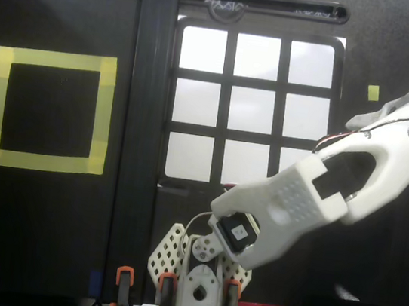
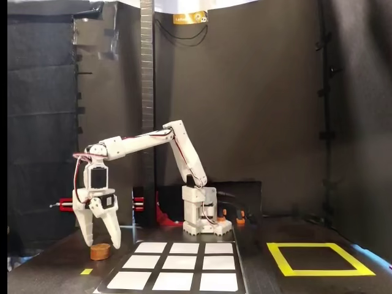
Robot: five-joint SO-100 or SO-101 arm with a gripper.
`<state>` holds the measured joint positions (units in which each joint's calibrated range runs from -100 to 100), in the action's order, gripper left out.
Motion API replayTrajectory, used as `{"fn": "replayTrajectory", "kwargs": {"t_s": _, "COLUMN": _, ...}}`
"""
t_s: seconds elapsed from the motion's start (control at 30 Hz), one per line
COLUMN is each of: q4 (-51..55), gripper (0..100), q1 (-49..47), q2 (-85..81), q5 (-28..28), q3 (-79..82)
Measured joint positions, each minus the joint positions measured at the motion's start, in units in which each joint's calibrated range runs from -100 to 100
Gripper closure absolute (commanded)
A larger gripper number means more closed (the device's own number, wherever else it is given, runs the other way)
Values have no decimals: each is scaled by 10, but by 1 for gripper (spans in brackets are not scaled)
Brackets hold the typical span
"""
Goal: Pick and place at Grid spot 2
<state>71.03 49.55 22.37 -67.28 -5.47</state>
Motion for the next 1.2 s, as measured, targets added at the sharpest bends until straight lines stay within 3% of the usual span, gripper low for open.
{"fn": "replayTrajectory", "kwargs": {"t_s": 0.33, "q4": -12, "gripper": 68, "q1": 0, "q2": 25, "q5": 0, "q3": 0}}
{"fn": "replayTrajectory", "kwargs": {"t_s": 0.43, "q4": -12, "gripper": 83, "q1": 0, "q2": 25, "q5": 0, "q3": 0}}
{"fn": "replayTrajectory", "kwargs": {"t_s": 0.5, "q4": -10, "gripper": 87, "q1": 0, "q2": 27, "q5": 0, "q3": 0}}
{"fn": "replayTrajectory", "kwargs": {"t_s": 0.97, "q4": -11, "gripper": 88, "q1": -2, "q2": 18, "q5": 0, "q3": 0}}
{"fn": "replayTrajectory", "kwargs": {"t_s": 1.2, "q4": 77, "gripper": 88, "q1": -24, "q2": -71, "q5": 8, "q3": 0}}
